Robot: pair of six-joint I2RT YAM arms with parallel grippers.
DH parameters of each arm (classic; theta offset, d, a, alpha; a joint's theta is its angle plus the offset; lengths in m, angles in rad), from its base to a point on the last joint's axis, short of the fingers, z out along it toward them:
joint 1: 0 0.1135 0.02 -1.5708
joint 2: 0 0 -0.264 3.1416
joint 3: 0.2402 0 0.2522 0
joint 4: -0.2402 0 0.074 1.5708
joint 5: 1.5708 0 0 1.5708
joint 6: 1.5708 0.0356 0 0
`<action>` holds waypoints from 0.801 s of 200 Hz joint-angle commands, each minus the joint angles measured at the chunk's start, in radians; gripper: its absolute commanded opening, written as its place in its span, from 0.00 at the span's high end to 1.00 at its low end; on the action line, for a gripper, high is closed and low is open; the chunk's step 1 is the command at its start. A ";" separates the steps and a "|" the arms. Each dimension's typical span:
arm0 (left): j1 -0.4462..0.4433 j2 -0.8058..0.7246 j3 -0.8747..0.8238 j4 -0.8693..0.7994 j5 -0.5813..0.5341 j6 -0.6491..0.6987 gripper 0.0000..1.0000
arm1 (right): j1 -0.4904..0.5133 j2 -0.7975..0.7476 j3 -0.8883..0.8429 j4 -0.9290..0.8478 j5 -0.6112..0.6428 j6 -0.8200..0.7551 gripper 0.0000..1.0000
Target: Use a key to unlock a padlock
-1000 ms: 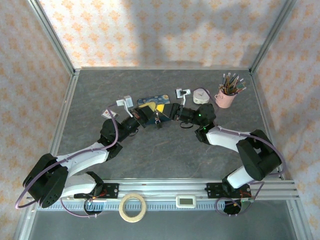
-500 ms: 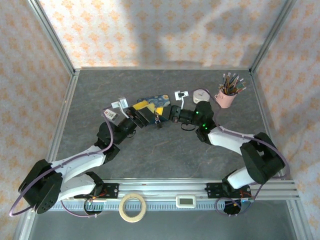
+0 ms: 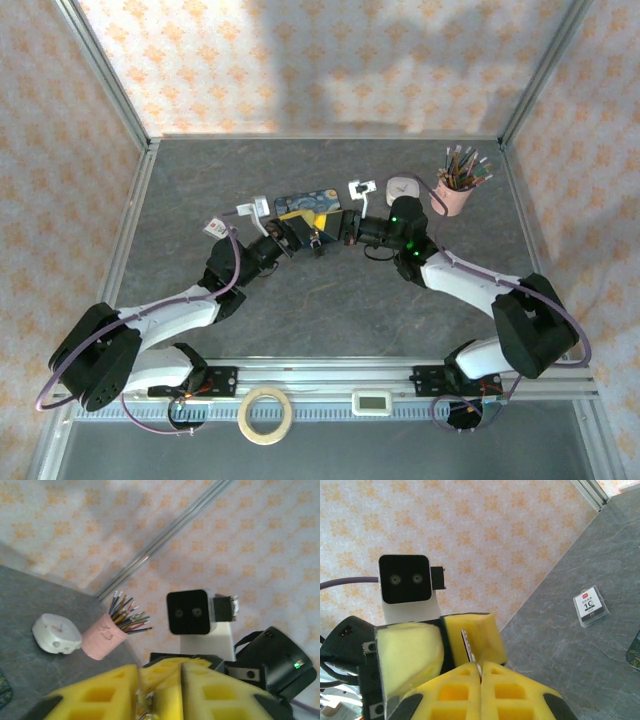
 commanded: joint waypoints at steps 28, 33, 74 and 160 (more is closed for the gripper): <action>0.007 -0.008 0.038 0.066 0.037 0.003 1.00 | -0.004 -0.038 0.000 0.029 0.013 -0.012 0.91; 0.006 -0.010 0.037 0.066 0.038 0.003 1.00 | -0.008 -0.044 -0.005 0.031 0.016 -0.009 0.86; 0.006 -0.034 0.043 0.039 0.060 0.043 1.00 | -0.041 -0.086 -0.056 0.136 -0.021 0.024 0.67; 0.005 -0.028 0.048 0.059 0.103 0.026 1.00 | -0.021 -0.008 -0.049 0.308 -0.084 0.122 0.65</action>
